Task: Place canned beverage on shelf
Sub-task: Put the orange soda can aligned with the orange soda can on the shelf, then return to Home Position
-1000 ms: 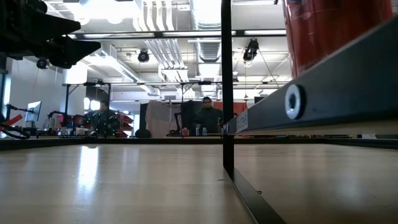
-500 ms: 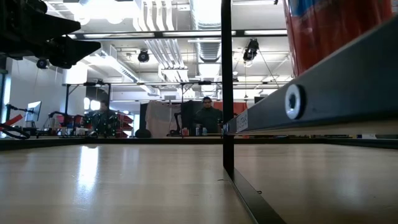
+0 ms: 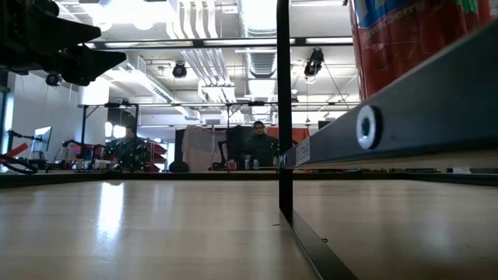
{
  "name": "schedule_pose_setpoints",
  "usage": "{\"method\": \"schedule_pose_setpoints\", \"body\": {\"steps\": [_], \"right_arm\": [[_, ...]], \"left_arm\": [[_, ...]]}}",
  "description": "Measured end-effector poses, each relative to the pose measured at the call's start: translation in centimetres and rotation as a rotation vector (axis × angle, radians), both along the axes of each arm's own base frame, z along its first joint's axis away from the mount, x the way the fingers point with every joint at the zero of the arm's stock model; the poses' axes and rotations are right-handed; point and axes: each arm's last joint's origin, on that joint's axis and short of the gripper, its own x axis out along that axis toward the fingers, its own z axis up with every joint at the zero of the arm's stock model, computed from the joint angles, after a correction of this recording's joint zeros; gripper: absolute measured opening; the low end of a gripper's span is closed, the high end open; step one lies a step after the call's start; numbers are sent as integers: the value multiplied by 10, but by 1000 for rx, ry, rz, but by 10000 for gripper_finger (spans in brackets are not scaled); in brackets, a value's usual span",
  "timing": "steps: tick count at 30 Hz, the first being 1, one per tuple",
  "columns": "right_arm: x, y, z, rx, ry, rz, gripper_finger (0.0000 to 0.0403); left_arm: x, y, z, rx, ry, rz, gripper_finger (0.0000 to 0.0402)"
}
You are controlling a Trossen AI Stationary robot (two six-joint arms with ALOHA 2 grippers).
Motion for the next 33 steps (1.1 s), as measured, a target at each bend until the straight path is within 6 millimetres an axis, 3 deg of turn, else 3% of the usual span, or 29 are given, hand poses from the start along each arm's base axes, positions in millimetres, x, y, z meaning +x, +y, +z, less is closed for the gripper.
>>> {"method": "schedule_pose_setpoints", "body": {"steps": [8,14,18,22,33], "right_arm": [[0,0,-1,-1,0,-8,290],[0,0,-1,7,4,-21,340],[-1,-1,4,5,5,-23,353],[-4,-4,19,-23,2,-28,355],[-30,-26,88,-96,-67,44,358]], "left_arm": [[0,0,0,0,0,0,400],[0,0,0,0,0,0,400],[0,0,0,0,0,0,400],[0,0,0,0,0,0,400],[0,0,0,0,0,0,400]]}}
